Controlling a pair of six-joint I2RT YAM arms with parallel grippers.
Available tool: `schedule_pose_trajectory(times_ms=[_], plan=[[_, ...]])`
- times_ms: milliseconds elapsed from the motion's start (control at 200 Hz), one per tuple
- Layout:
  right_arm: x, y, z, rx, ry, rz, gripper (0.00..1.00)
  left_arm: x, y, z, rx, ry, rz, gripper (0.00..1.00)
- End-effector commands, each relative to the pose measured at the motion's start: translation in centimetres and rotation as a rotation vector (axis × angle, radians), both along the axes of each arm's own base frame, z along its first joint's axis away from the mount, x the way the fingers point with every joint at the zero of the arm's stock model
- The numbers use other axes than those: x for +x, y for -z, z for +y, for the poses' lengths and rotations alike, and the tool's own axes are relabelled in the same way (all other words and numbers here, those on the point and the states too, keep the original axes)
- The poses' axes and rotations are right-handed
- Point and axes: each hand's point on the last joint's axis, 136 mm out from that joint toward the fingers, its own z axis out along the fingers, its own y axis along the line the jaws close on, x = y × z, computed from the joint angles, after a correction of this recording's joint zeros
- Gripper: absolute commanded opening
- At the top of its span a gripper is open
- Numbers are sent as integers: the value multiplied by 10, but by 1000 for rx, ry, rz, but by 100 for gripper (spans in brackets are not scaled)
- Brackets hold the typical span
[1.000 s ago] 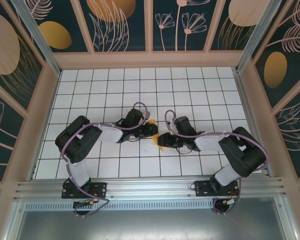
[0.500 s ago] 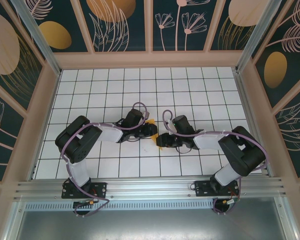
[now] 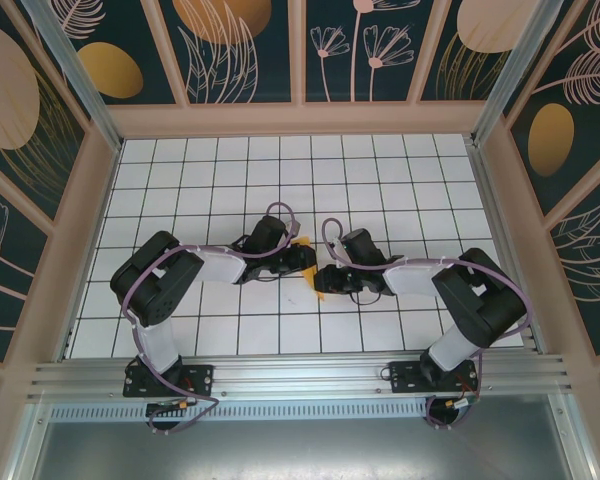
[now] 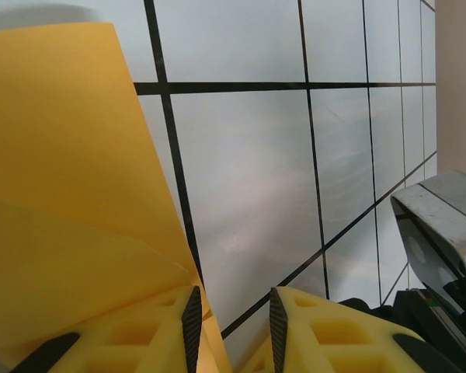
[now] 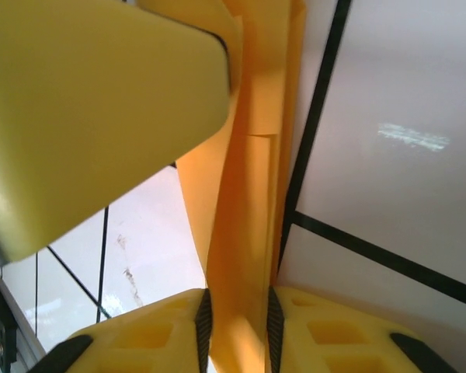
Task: Fold a paper plane with a square sheet of paper (pick it up from the middle)
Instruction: Fold the wing for the fifth time at the center of the table.
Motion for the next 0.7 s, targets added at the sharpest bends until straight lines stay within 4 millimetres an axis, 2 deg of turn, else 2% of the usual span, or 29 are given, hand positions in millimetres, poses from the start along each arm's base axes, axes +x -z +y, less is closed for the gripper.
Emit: schedule_pose_trajectory(times_ms=[0,110,330,445,485,600,696], plan=[[-2,10,-4,-43,13,17,25,4,-12,-6,-18,20,-34,32],[-3,9,-4,-33,15,18,20,4,-15,-8,-23,26,-39,32],[-2,4,-3,-4,19,18,19,6,-14,-6,-13,19,-42,32],[-2,4,-4,-2,24,22,14,7,-12,-4,-6,11,-43,33],[-3,5,-5,-4,25,26,17,8,-12,-4,-4,10,-44,32],[-5,1,-2,19,8,27,34,7,-10,-3,1,8,-40,32],[-6,-1,1,20,-10,17,39,7,-8,-3,3,8,-35,32]])
